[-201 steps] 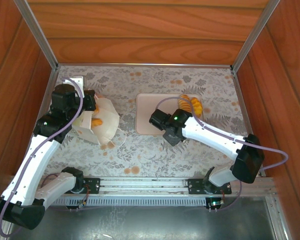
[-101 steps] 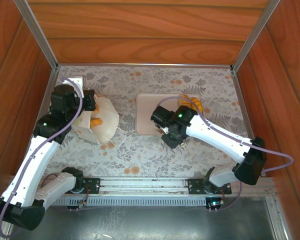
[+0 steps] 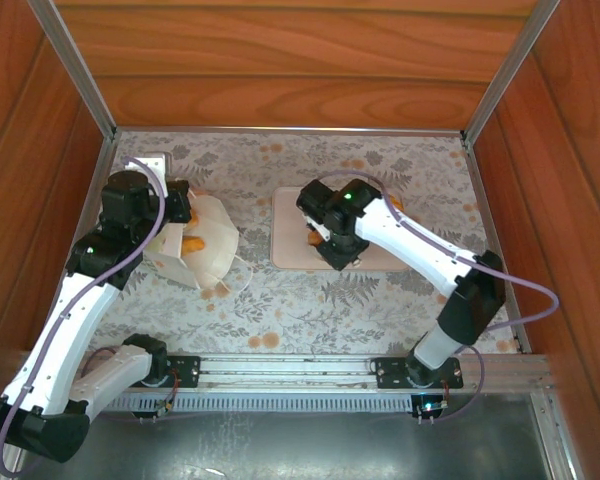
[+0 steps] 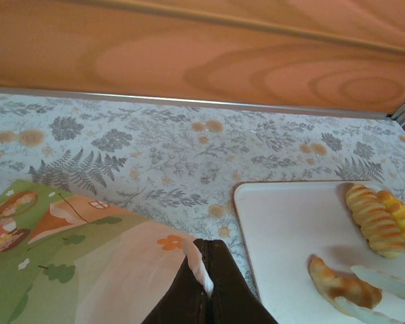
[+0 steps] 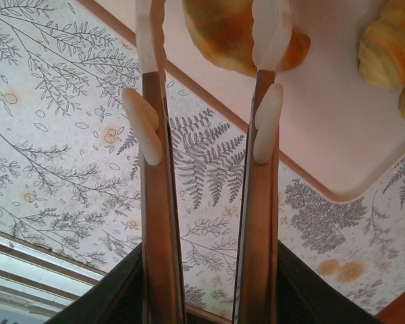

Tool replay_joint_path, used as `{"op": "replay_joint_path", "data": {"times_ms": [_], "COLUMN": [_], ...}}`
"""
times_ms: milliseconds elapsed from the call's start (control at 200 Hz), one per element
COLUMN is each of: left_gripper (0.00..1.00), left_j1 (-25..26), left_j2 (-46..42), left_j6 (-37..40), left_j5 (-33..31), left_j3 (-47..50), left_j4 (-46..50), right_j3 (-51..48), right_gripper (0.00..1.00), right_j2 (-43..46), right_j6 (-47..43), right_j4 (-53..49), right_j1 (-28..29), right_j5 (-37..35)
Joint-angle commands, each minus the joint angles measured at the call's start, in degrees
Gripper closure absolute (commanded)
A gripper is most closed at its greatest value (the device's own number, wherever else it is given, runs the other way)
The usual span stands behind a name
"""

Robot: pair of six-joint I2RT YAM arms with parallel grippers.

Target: Take the fake bread out of the paper bag

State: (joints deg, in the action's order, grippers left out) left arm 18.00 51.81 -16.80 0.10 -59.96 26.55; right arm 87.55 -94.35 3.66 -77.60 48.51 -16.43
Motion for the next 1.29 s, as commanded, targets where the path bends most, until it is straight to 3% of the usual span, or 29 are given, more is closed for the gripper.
{"op": "replay_joint_path", "data": {"times_ms": [0,195,360,690,895,1104,1289], "left_gripper": [1.00,1.00,1.00,1.00,1.00,1.00,1.00], "left_j1": [-0.3,-0.3,-0.4,-0.3,-0.3,-0.4,-0.6], "left_j2": [-1.1,-1.4,-1.2,-0.4,-0.2,-0.1,-0.3], "left_j6": [-0.1,0.0,0.2,1.1,1.6,2.9,2.9], "left_j5": [-0.6,-1.0,-1.1,-0.6,-0.1,0.3,0.2], "left_j3": [0.7,1.0,0.9,0.9,1.0,1.1,1.7], "left_j4": [-1.8,-1.8,-1.8,-2.3,-2.8,-3.2,-3.4], "right_j3": [3.0,4.9,6.1,4.2,-3.2,-11.1,-11.4], "right_gripper": [0.55,0.55,0.64,0.66,0.67,0.67,0.69], "right_j2": [-2.9,-6.5,-8.0,-2.3,2.3,8.0,8.5], "right_j6": [-5.0,-8.1,-9.6,-9.5,-12.4,-21.1,-25.0], "right_j4": [-3.1,-4.2,-7.2,-15.6,-13.2,-5.9,-2.8], "right_j1": [-0.9,-2.6,-3.0,-3.7,-8.8,-12.3,-16.7], "right_j5": [-2.0,-1.7,-0.4,-7.2,-7.6,-6.8,-6.6]}}
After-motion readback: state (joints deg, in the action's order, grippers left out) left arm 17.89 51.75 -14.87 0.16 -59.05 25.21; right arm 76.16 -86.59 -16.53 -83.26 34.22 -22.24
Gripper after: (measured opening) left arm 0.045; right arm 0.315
